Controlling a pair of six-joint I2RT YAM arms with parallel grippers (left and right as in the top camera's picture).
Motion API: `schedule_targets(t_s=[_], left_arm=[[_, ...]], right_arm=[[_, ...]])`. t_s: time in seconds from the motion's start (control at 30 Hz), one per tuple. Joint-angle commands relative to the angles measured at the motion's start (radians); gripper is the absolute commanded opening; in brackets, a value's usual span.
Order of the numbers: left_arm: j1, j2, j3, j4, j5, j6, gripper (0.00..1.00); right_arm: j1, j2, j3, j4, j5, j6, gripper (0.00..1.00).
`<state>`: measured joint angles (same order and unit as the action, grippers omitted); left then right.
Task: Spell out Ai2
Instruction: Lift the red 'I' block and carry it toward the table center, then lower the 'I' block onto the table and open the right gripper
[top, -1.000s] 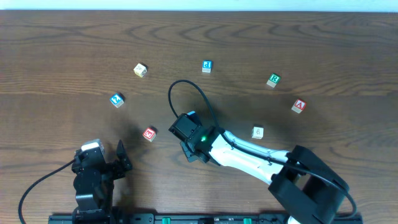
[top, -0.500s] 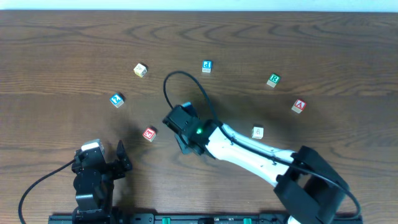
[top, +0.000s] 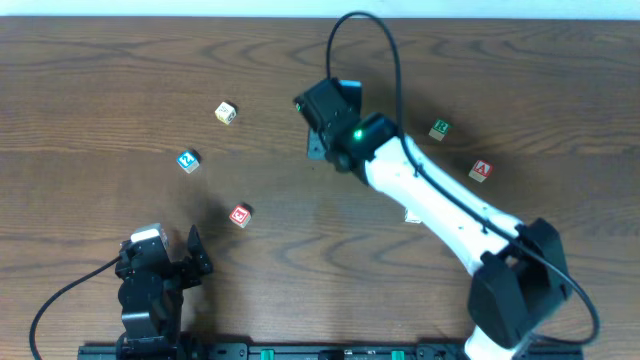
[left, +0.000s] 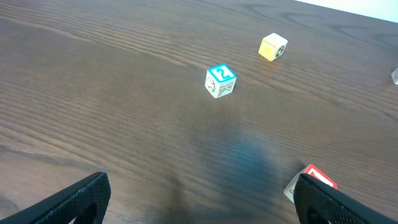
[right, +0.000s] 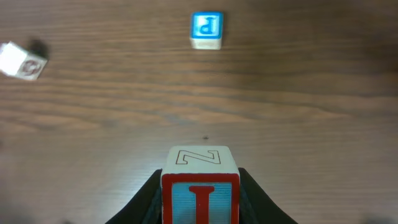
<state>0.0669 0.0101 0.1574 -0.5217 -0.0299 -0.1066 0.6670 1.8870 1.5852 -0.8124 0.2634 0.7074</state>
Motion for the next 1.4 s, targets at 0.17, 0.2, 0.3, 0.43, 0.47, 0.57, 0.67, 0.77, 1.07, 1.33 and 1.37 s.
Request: schedule_targets(t_s=[0.17,0.2,0.3,0.43,0.47,0.57,0.67,0.77,1.07,1.33,1.37], left_arm=[[-0.004,-0.006,-0.015,0.002,-0.003,0.010,0.95],[-0.004,-0.006,-0.015,0.002,-0.003,0.010,0.95],[-0.004,-0.006,-0.015,0.002,-0.003,0.010,0.96],[-0.004,-0.006,-0.015,0.002,-0.003,0.010,0.95],[-0.004,-0.006,-0.015,0.002,-0.003,0.010,0.95],[-0.004,-0.006,-0.015,0.002,-0.003,0.010,0.95],[-0.004,-0.006,-0.015,0.002,-0.003,0.010,0.95],[-0.004,-0.006,-0.015,0.002,-0.003,0.010,0.95],[-0.004,-0.006,-0.015,0.002,-0.003,0.010,0.95],[-0.004,-0.006,-0.015,0.002,-0.003,0.010,0.95],[-0.004,-0.006,-0.015,0.002,-0.003,0.010,0.95]], right_arm=[[0.006,0.276,0.264,-0.195,-0.006,0.018,0.01],[0.007,0.288,0.264,-0.198,-0.006,0.019,0.01],[0.006,0.315,0.264,-0.196,-0.006,0.023,0.02],[-0.003,0.333,0.264,-0.183,-0.013,0.032,0.03],[-0.006,0.338,0.264,-0.173,-0.024,0.032,0.03],[-0.017,0.354,0.264,-0.146,-0.068,0.032,0.03],[-0.021,0.378,0.264,-0.126,-0.092,0.032,0.03],[-0.023,0.390,0.264,-0.122,-0.089,0.021,0.03],[-0.039,0.391,0.263,-0.146,-0.072,0.021,0.06],[-0.053,0.391,0.259,-0.166,-0.073,0.021,0.06],[-0.053,0.391,0.259,-0.164,-0.072,0.021,0.06]])
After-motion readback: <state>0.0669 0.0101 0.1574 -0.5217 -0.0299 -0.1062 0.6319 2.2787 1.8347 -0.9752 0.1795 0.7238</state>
